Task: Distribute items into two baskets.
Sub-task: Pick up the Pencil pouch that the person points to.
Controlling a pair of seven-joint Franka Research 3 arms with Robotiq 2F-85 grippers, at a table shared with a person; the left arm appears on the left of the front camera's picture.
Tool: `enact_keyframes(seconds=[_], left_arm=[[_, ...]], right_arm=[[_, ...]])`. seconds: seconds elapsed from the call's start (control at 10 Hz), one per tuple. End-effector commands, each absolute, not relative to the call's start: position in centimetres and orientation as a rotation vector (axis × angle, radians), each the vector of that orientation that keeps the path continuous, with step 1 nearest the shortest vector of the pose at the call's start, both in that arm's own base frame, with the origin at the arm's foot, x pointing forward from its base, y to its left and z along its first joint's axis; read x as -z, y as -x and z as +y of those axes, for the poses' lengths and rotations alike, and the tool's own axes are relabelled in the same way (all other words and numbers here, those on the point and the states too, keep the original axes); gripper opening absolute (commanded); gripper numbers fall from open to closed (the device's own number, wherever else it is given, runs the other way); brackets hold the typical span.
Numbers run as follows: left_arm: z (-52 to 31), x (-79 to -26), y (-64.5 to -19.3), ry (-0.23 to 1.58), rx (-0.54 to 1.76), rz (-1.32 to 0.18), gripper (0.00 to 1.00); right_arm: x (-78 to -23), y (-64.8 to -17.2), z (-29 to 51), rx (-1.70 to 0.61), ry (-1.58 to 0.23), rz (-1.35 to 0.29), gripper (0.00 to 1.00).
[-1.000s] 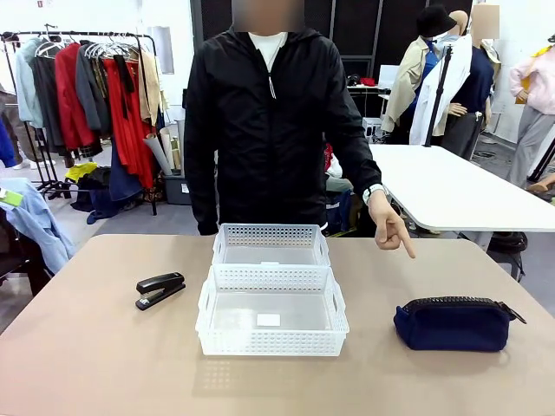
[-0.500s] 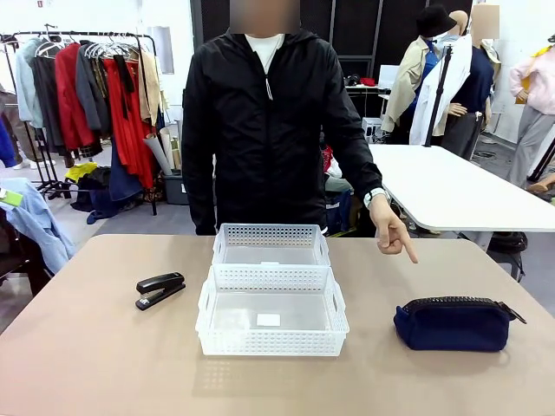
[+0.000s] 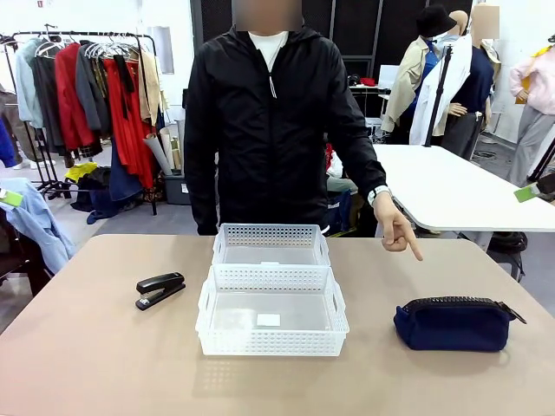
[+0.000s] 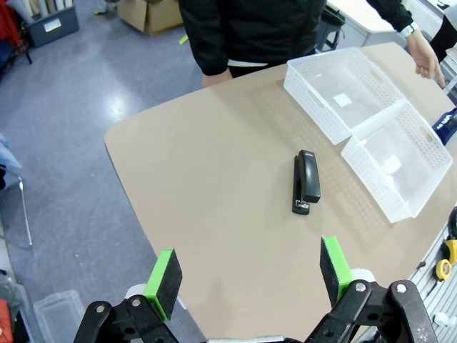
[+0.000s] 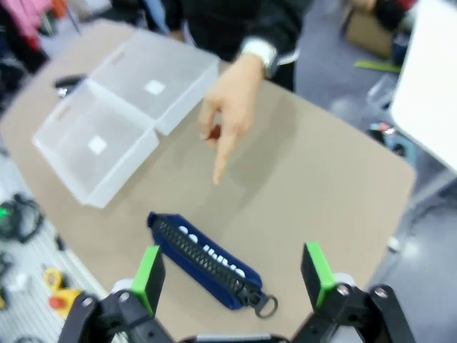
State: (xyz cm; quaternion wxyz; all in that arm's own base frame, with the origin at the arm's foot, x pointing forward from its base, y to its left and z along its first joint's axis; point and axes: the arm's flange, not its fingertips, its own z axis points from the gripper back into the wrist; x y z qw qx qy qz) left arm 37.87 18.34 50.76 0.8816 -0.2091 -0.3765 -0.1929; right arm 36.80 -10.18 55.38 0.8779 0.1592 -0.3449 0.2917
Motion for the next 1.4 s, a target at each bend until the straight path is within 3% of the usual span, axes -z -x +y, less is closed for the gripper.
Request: enact_keyframes(seconds=[0.0, 0.4, 0.8, 1.0, 1.3], left_arm=[[18.5, -50.6, -37.9, 0.450, 0.419, -0.809, 1.00], [18.5, -50.6, -37.9, 0.450, 0.419, -0.809, 1.00], [18.5, -50.6, -37.9, 0.450, 0.419, -0.809, 1.00], [18.5, -50.6, -37.9, 0.450, 0.419, -0.809, 1.00], [18.5, -50.6, -37.9, 0.450, 0.419, -0.809, 1.00]], right_arm=[[-55.2, -38.5, -9.9, -0.846, -0.265, -0.656, 1.00], [-53.4, -39.3, -7.8, -1.257, -0.206, -0.389, 1.00], [-50.8, -38.2, -6.1, -1.576, -0.143, -0.326, 1.00], [-49.5, -37.9, -5.5, -1.673, -0.132, -0.328, 1.00], [-48.1, -38.0, -3.9, -1.635, -0.103, -0.295, 1.00]])
